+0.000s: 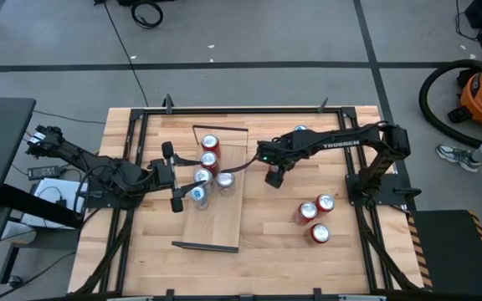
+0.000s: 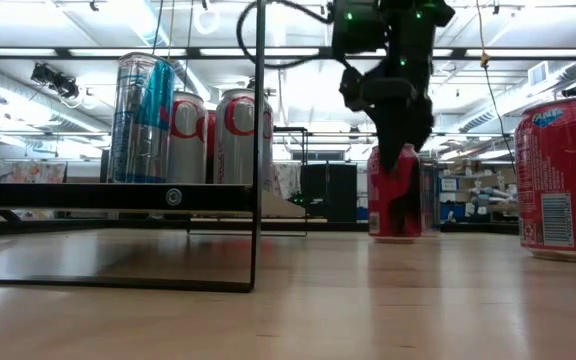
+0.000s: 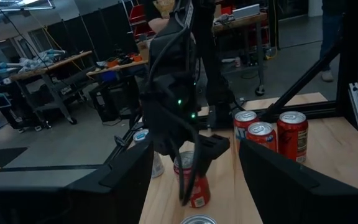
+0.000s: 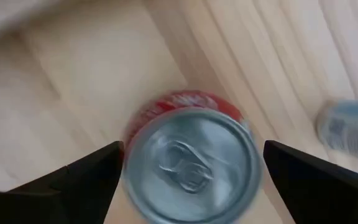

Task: Place canned beverage on shelf
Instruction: Put the red white soda can on the shelf aligned with the red white soda can

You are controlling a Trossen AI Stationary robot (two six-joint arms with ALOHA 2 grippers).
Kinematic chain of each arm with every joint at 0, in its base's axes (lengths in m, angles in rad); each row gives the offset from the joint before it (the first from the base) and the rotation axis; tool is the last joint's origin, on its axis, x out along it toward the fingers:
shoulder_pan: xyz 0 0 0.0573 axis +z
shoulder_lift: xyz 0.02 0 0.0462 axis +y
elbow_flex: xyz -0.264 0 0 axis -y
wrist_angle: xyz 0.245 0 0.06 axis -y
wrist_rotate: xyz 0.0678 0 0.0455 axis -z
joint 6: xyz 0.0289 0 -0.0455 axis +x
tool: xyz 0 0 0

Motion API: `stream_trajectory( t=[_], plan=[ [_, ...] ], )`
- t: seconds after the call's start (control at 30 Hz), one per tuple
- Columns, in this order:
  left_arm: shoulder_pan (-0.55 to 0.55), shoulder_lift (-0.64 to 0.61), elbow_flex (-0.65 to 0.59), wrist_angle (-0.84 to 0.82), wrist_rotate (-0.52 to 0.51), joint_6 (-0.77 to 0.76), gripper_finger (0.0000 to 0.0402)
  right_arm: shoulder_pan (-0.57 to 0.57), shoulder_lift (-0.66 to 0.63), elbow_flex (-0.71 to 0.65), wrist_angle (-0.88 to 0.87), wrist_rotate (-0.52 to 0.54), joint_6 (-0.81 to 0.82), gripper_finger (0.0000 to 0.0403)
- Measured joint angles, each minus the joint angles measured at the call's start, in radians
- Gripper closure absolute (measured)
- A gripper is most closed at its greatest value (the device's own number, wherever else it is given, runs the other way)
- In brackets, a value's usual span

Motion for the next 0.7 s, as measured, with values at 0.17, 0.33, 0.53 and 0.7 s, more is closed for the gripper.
stream_trajectory(
  t=[0.17, 0.33, 0.53, 0.7],
  plan=[
    [0.0, 0.0, 0.0, 0.0, 0.0, 0.0, 0.0153, -0.007, 0.0, -0.037, 0.042, -0.015, -0.022, 0.0022],
    [0.0, 0.0, 0.0, 0.0, 0.0, 0.0, 0.0153, -0.008, 0.0, -0.037, 0.058, -0.017, -0.128, 0.007],
    [0.0, 0.0, 0.0, 0.0, 0.0, 0.0, 0.0153, -0.008, 0.002, -0.027, 0.099, -0.066, -0.281, 0.0085],
    [0.0, 0.0, 0.0, 0.002, 0.0, 0.008, 0.0153, -0.008, 0.002, 0.053, 0.135, -0.07, -0.331, 0.0065]
  ],
)
